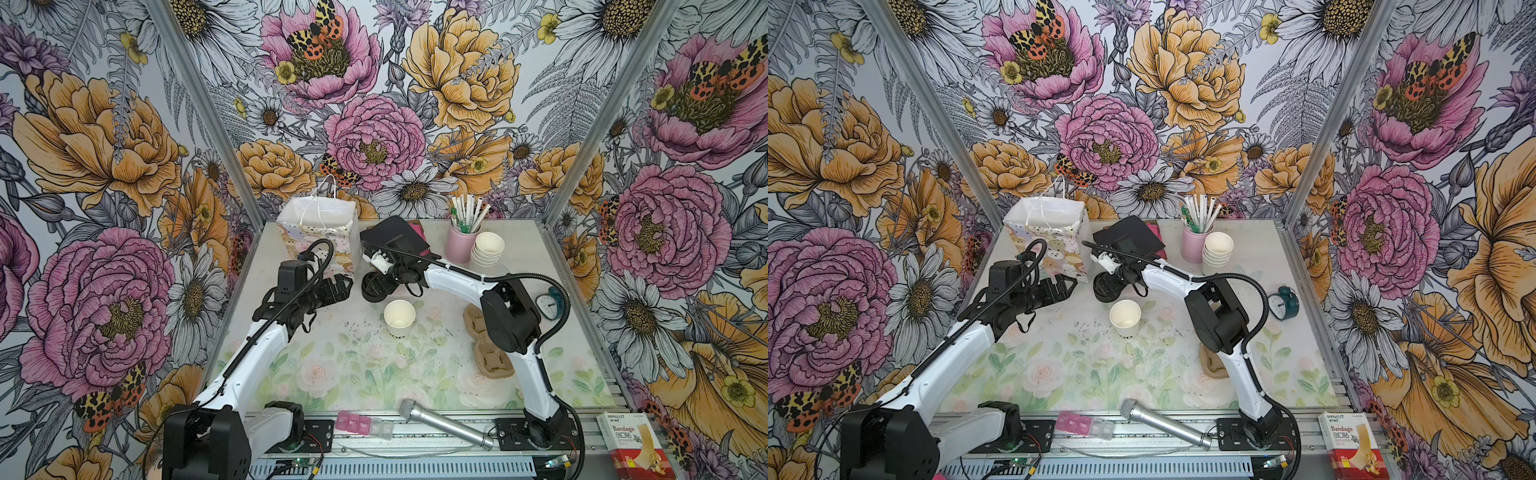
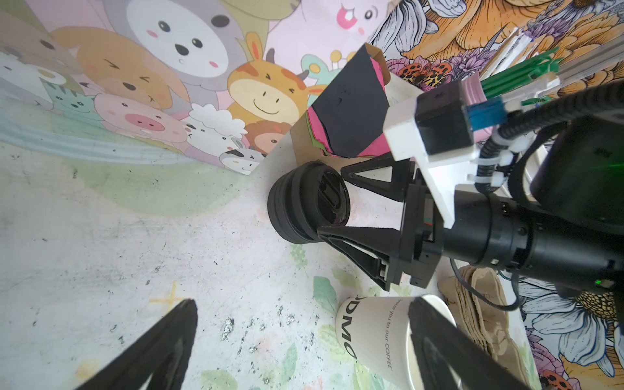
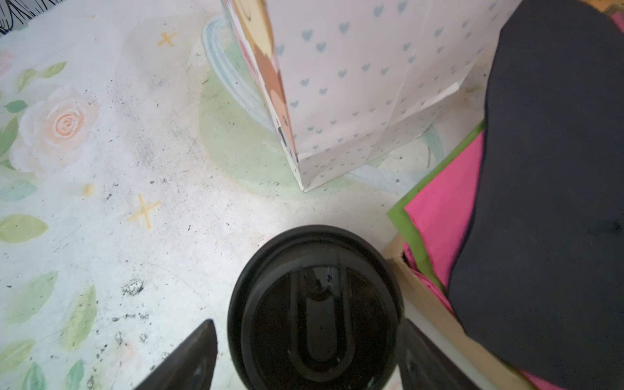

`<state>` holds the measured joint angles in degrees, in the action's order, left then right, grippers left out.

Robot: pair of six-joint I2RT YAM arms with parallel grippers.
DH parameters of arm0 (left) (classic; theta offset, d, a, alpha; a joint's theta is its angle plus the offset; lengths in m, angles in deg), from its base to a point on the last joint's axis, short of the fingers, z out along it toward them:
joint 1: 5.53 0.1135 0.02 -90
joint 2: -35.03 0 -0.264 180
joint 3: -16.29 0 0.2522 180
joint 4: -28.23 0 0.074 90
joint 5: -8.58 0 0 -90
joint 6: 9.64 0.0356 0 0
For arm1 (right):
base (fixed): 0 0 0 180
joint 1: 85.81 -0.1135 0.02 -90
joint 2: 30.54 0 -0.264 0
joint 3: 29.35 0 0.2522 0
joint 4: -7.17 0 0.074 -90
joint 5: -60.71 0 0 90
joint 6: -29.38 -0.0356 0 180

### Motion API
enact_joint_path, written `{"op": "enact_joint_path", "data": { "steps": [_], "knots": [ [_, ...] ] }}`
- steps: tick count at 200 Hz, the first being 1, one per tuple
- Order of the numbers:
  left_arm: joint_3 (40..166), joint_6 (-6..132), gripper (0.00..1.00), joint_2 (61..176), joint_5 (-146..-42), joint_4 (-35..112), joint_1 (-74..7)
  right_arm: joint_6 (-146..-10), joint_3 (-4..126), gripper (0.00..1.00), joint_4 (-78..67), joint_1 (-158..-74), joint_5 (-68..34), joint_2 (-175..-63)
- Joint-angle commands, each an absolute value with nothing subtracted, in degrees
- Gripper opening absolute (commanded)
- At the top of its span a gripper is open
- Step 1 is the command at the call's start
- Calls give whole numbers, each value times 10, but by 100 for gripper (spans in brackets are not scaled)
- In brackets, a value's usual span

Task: Pack a coffee takeout order
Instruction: Pick up the lid from the lid.

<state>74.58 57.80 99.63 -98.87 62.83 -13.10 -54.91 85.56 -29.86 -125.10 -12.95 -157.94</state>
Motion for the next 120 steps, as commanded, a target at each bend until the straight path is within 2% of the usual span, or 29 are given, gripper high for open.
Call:
{"op": "enact_joint_path", "data": {
  "steps": [1, 67, 120],
  "knots": [
    [739, 579, 99, 988, -978, 631, -126, -536, 870, 82, -294, -1248, -125, -1597],
    [737, 579, 99, 990, -976, 631, -126, -533, 875, 79, -294, -1249, -153, -1599],
    [735, 581, 99, 992, -975, 631, -126, -529, 879, 71, -294, -1250, -159, -1611]
  ]
}}
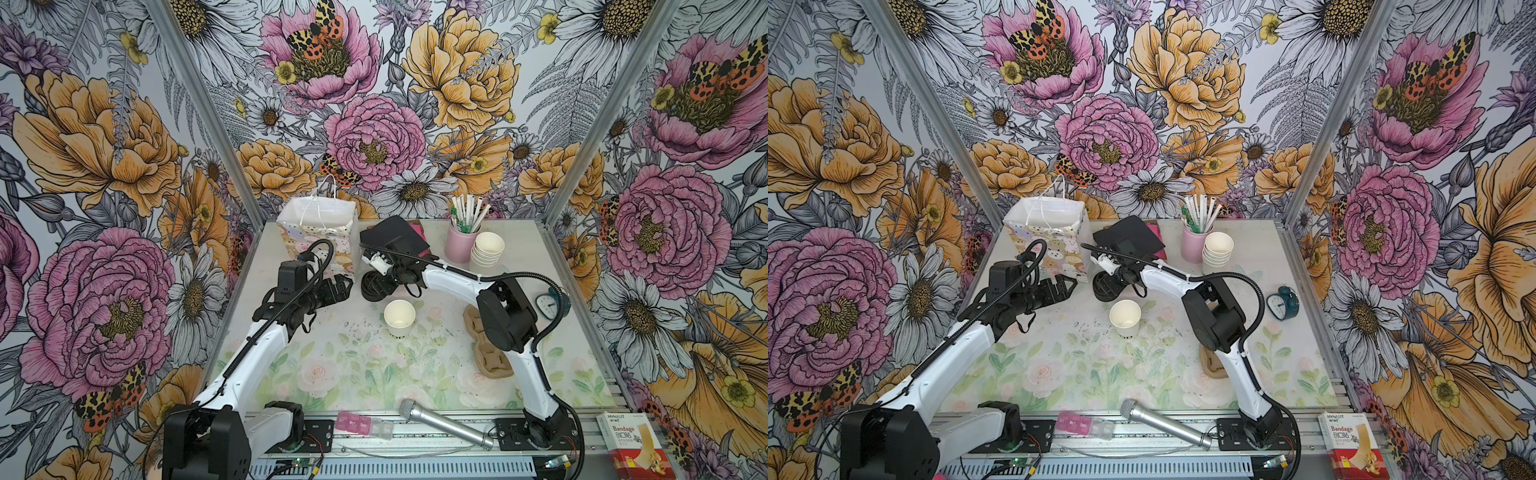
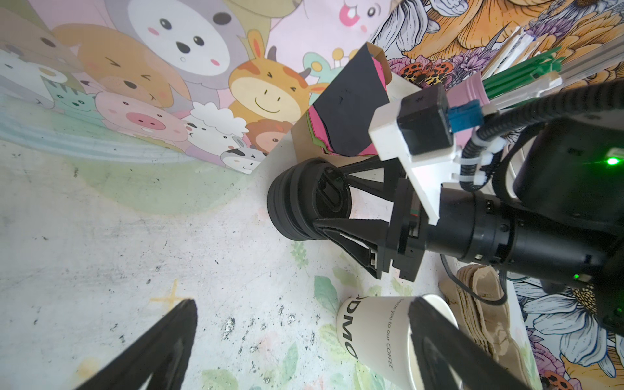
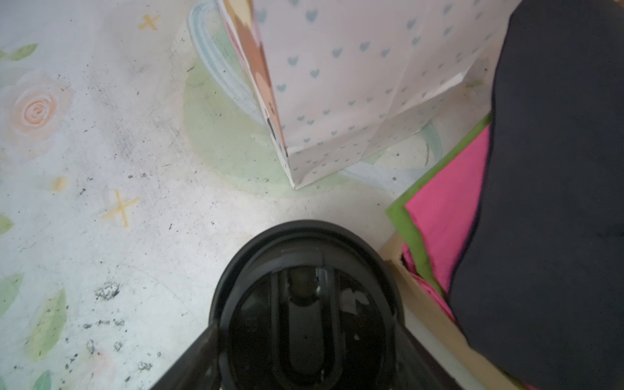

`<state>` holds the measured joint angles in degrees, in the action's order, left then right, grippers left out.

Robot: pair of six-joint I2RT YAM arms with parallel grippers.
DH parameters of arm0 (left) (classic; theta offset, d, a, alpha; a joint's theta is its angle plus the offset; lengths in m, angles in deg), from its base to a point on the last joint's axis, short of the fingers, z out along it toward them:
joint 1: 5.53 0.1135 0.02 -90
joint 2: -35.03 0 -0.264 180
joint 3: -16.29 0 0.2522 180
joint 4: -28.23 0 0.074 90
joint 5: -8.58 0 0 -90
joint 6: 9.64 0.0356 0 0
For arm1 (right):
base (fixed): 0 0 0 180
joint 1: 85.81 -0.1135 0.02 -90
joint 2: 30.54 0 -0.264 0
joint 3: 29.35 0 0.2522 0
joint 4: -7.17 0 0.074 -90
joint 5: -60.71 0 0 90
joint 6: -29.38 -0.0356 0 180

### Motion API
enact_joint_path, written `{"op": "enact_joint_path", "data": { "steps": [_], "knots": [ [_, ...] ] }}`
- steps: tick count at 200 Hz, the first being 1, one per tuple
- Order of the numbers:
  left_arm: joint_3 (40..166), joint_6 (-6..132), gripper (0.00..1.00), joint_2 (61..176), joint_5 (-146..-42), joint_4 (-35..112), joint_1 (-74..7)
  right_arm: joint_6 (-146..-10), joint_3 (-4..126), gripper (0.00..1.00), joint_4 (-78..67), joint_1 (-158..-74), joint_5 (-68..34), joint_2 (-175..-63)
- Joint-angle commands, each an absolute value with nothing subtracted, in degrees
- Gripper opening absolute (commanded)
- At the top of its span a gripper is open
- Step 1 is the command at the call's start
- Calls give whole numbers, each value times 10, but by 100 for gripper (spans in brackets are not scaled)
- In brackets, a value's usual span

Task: Pack a coffee takeout order
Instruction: Pick up the lid from the lid.

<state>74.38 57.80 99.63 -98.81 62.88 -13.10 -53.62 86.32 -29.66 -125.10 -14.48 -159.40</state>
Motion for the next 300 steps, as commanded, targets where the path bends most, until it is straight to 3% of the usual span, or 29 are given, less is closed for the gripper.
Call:
{"op": "enact_joint_path", "data": {
  "steps": [1, 71, 180, 300],
  "knots": [
    [735, 581, 99, 991, -975, 630, -126, -529, 880, 71, -294, -1250, -159, -1611],
    [735, 580, 99, 990, -975, 630, -125, -531, 879, 61, -294, -1256, -163, -1592],
    [730, 577, 99, 976, -976, 630, -125, -531, 837, 59, -294, -1256, -175, -1490],
    [719, 564, 96, 943, -1073, 594, -151, -558, 685, 57, -379, -1281, -199, -1251]
  ]
}}
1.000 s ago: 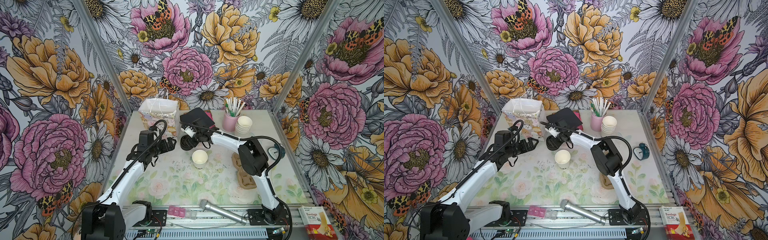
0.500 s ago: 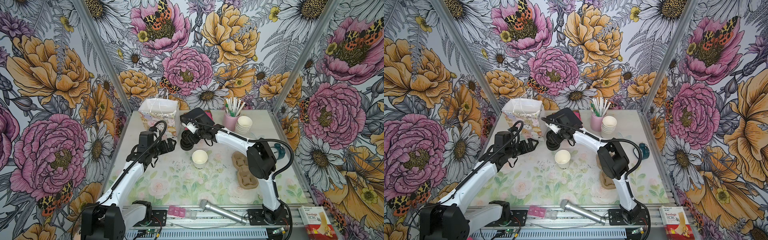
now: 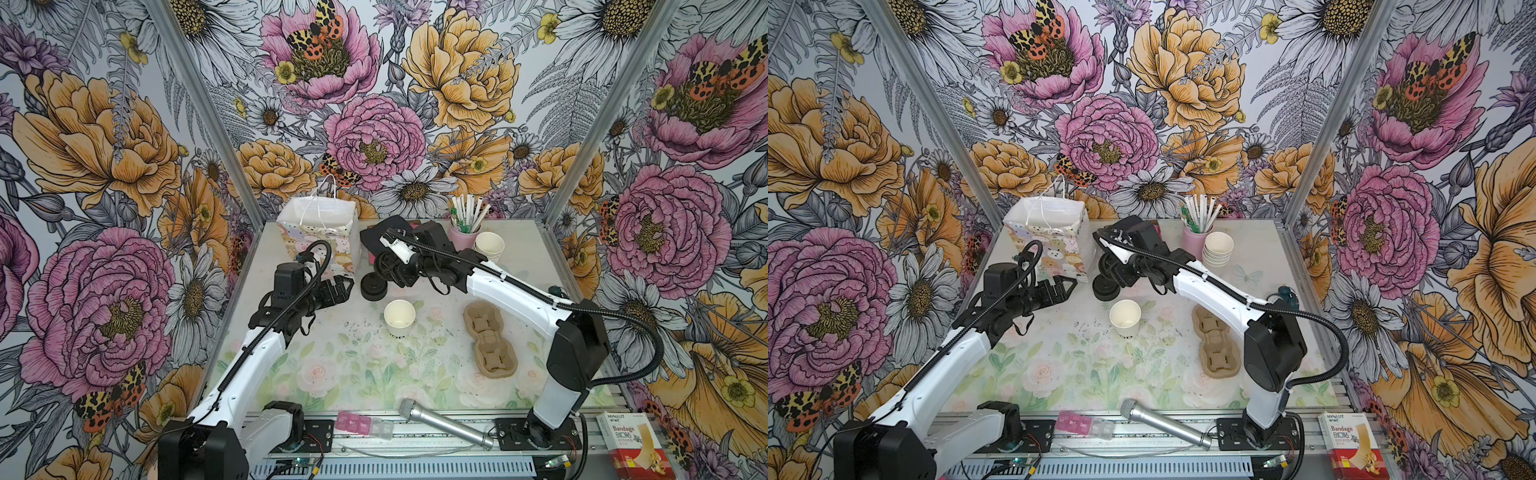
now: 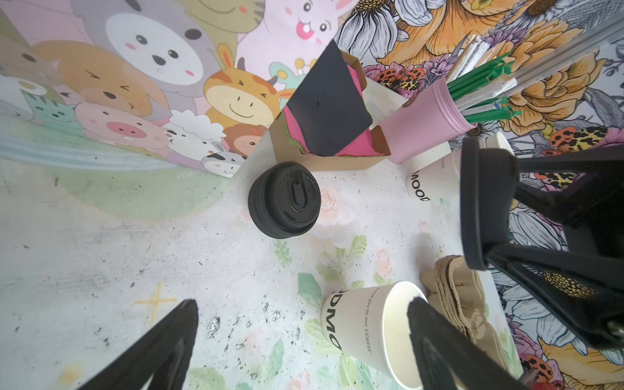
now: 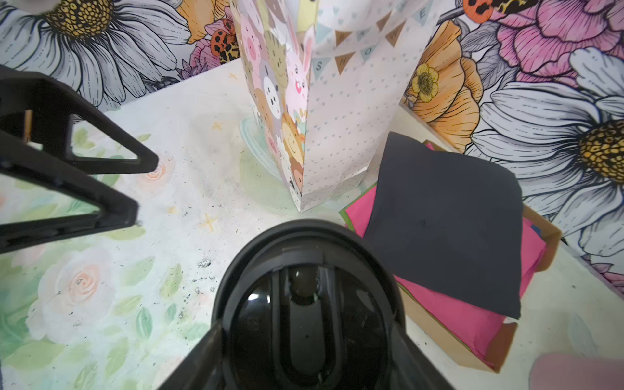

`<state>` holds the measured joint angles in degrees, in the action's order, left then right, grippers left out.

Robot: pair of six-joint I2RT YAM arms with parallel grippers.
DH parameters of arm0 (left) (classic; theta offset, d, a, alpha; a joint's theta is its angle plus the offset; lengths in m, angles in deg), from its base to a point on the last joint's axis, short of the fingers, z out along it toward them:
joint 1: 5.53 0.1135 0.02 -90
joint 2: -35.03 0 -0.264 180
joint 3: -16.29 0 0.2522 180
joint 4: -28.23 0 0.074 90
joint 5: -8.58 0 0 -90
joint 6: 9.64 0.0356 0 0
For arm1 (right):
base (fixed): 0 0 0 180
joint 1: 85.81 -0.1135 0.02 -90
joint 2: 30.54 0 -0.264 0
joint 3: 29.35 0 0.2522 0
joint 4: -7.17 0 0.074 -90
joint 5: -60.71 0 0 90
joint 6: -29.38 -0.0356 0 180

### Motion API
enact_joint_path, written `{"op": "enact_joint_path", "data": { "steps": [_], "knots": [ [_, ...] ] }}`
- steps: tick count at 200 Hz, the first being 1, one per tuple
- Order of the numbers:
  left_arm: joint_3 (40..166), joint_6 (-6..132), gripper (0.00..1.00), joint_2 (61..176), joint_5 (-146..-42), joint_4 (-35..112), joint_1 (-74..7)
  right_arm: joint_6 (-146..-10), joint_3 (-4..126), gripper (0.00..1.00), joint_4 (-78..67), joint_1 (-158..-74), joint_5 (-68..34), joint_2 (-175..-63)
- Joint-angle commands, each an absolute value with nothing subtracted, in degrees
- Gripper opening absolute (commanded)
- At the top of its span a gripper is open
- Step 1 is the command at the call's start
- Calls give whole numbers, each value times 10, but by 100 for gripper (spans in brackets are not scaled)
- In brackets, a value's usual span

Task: Pack a coffee takeout order
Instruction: Pick up the lid from the lid, then close the lid on the coffee cup.

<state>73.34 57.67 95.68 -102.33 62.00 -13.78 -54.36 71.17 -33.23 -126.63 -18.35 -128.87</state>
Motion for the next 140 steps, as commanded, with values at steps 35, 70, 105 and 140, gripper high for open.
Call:
{"op": "enact_joint_path", "data": {
  "steps": [35, 70, 105, 140],
  "knots": [
    [702, 541, 95, 919, -1105, 567, -171, -582, 637, 56, -407, -1298, -215, -1210],
    [672, 513, 94, 900, -1117, 513, -193, -607, 597, 55, -407, -1308, -226, -1198],
    [670, 507, 93, 910, -1112, 491, -224, -616, 589, 54, -406, -1309, -238, -1217],
    [669, 501, 91, 925, -1100, 490, -229, -621, 595, 54, -402, -1310, -227, -1243]
  ]
}}
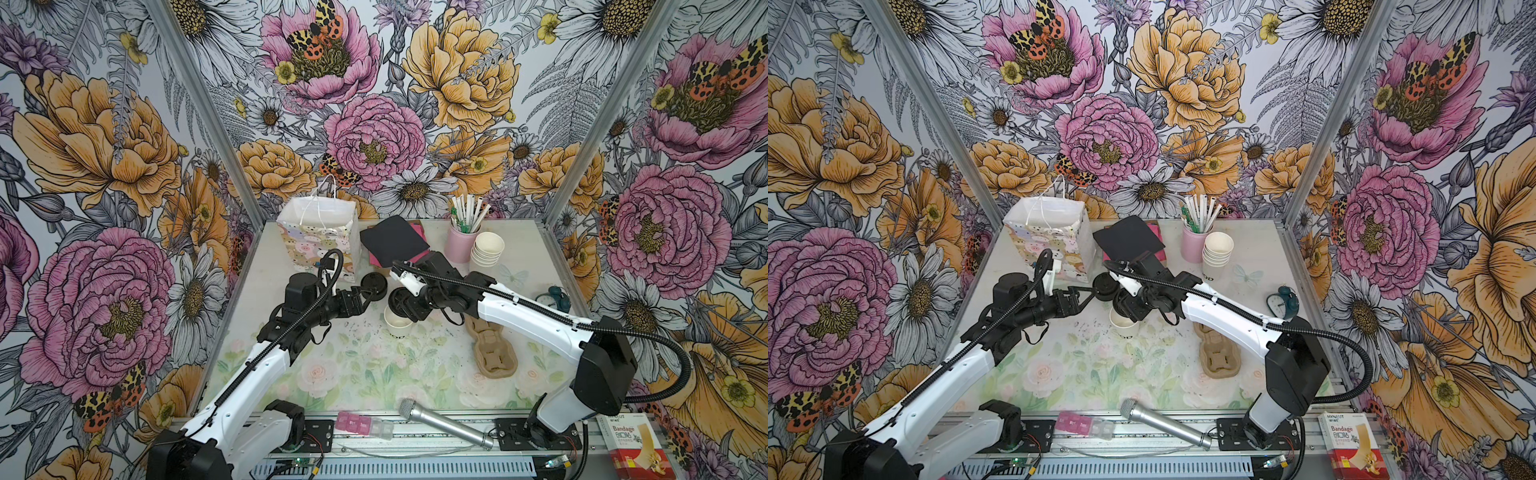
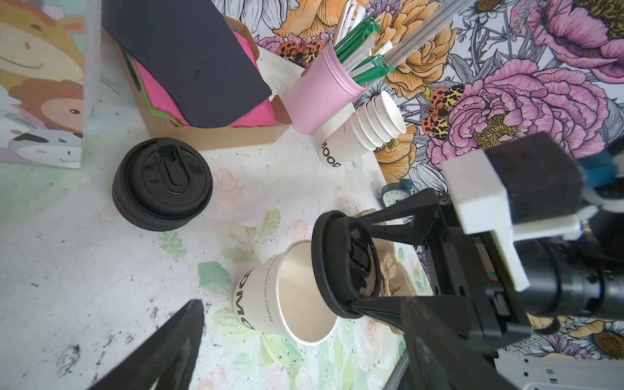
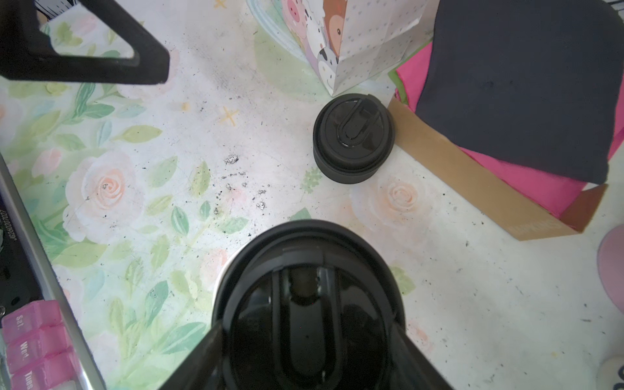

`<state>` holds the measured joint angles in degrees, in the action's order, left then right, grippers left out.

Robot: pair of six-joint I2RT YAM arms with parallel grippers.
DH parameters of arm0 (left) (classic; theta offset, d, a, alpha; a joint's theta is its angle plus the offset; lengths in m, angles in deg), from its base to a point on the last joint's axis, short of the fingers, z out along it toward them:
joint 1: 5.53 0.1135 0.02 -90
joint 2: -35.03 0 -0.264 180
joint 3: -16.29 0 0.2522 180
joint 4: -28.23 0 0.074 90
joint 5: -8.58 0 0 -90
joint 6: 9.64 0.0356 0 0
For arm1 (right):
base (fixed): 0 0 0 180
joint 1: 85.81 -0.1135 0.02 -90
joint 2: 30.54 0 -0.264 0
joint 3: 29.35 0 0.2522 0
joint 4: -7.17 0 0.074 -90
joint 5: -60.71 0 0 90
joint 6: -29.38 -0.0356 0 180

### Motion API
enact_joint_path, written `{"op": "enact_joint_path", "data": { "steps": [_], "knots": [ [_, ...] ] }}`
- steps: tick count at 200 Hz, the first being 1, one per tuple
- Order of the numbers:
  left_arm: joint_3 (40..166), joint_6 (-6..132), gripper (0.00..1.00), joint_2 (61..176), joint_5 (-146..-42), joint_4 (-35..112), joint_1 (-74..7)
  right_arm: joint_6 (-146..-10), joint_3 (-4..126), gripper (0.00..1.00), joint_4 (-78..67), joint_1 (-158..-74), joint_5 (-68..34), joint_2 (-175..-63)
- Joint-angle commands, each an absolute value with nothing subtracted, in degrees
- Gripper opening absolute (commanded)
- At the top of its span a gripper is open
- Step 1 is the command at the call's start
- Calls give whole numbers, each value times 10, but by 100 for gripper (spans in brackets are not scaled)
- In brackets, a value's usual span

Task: Pack a coffee takeout order
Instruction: Close the lid on the coffee cup.

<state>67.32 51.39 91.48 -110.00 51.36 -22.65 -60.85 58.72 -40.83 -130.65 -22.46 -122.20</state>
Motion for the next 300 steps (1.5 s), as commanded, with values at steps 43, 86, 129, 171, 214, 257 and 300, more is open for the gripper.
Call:
{"op": "enact_joint_path", "data": {
  "steps": [43, 86, 129, 171, 214, 257, 300],
  "knots": [
    [663, 486, 90, 935, -1087, 481, -229, -626, 596, 54, -398, -1328, -222, -1257],
    [666, 489, 89, 945, -1088, 478, -229, -626, 590, 54, -397, -1335, -226, -1263],
    [663, 490, 90, 949, -1086, 477, -229, -622, 584, 54, -398, -1339, -248, -1263],
    [661, 491, 90, 949, -1084, 476, -229, -620, 584, 54, -399, -1341, -255, -1263],
    [659, 491, 91, 948, -1081, 475, -229, -622, 583, 55, -399, -1346, -253, -1268],
    [658, 492, 91, 949, -1082, 476, -229, -620, 583, 55, -400, -1349, -257, -1276],
    [654, 491, 92, 950, -1081, 476, -230, -615, 581, 56, -403, -1353, -272, -1275]
  ]
}}
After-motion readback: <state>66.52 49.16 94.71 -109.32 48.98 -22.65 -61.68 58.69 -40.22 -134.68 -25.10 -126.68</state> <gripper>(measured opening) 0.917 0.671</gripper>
